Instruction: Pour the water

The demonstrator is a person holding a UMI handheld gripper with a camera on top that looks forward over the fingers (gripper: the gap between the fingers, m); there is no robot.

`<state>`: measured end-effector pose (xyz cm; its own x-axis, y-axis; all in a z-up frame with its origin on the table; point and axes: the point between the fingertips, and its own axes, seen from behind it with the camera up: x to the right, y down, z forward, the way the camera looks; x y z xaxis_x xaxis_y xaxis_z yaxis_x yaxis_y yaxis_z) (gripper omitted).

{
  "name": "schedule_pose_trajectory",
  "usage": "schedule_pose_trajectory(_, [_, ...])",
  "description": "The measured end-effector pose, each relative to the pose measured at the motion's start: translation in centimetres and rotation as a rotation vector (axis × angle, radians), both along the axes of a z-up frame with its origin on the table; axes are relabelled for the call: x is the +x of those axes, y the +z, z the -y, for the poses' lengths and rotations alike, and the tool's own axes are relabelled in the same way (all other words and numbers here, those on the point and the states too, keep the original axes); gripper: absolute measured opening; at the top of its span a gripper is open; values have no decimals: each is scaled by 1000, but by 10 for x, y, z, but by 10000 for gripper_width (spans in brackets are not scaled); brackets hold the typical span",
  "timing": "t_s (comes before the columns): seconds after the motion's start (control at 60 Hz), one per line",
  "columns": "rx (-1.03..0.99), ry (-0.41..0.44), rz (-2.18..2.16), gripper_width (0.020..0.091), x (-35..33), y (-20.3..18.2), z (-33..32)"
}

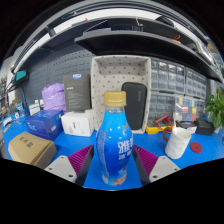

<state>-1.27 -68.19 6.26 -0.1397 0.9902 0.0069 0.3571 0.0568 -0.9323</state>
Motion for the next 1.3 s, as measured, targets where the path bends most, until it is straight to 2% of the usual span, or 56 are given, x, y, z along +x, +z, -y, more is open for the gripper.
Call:
schedule_pose_trajectory(0.05, [6,-5,-19,731,-7,-1,1])
schedule_pose_trajectory(0.133, [18,-12,-55,510,-15,1,1])
schedule_pose_trajectory(0.233, [24,-15,-89,455,-18,2,1])
schedule_pose_trajectory(0.25, [30,-13,-102,464,-20,2,2])
schedule_pose_trajectory(0.267, [37,-11,-107,428,-20,2,3])
schedule_pose_trajectory(0.283, [42,-9,-112,429,-20,2,3])
schedule_pose_trajectory(0.3, [44,-7,-116,400,-21,2,4])
schedule_pose_trajectory(0.35, [47,-13,-122,396,-21,2,4])
schedule_pose_trajectory(0.383, [45,-12,-122,360,-21,2,5])
schedule_pose_trajectory(0.583, [-67,-33,-70,360,-24,2,2])
schedule_pose_trajectory(0.75, [-449,-180,20,359,-43,9,-15])
schedule_pose_trajectory(0.983, [-996,-381,115,361,-72,41,-52])
schedule_pose_trajectory(1.15, [-1327,-465,201,360,-87,44,-67])
schedule_pose_trajectory(1.3, [-1524,-520,277,363,-96,44,-80])
